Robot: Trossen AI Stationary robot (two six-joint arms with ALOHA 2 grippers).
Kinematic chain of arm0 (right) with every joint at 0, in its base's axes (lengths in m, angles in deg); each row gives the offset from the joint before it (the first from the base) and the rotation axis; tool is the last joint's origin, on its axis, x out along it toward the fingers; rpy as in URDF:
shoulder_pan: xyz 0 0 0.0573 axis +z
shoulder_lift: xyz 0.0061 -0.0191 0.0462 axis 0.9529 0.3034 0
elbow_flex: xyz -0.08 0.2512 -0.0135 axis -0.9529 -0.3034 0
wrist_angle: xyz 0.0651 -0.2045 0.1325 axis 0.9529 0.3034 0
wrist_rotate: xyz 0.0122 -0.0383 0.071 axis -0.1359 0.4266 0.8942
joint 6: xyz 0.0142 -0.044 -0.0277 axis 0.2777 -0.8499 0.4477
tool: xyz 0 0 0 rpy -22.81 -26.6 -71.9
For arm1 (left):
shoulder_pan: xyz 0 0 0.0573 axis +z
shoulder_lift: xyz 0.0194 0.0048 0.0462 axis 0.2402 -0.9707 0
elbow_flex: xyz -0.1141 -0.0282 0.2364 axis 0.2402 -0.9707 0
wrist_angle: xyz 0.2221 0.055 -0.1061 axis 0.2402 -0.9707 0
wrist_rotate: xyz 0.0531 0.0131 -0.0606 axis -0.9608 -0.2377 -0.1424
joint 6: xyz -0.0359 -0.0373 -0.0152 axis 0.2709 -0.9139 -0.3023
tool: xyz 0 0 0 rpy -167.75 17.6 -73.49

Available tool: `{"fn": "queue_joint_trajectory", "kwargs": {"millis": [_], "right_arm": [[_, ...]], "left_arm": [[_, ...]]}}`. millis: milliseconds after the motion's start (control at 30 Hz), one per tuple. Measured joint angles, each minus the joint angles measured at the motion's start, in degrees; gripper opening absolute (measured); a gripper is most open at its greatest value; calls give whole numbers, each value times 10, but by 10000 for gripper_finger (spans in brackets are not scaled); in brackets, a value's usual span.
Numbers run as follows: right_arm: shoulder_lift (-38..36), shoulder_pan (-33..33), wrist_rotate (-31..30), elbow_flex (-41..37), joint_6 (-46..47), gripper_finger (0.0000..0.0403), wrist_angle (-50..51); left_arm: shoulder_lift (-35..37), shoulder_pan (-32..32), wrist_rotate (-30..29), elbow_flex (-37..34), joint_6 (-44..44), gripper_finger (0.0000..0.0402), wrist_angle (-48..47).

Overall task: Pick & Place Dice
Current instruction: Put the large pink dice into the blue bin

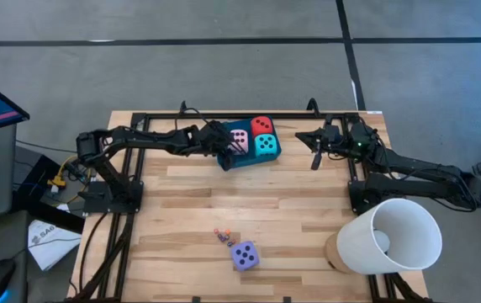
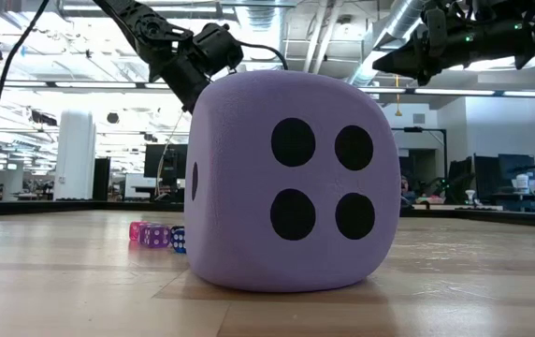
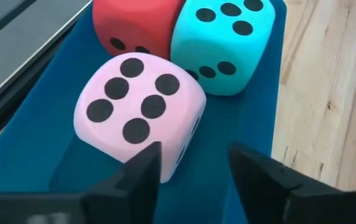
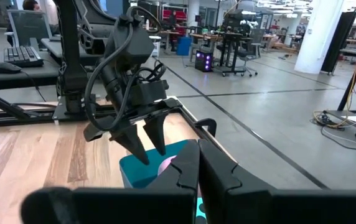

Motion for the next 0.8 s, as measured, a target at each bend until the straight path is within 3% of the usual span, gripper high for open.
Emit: {"fn": "queue_joint_trajectory", "kwargs": {"millis": [533,800], "right_arm": [[0,0,0,0,-3,0,1],[1,0,0,0,-10,0,1]], "left_arm": [[0,0,0,0,-2,8,-12],[0,0,0,0,-16,6,-13]]}}
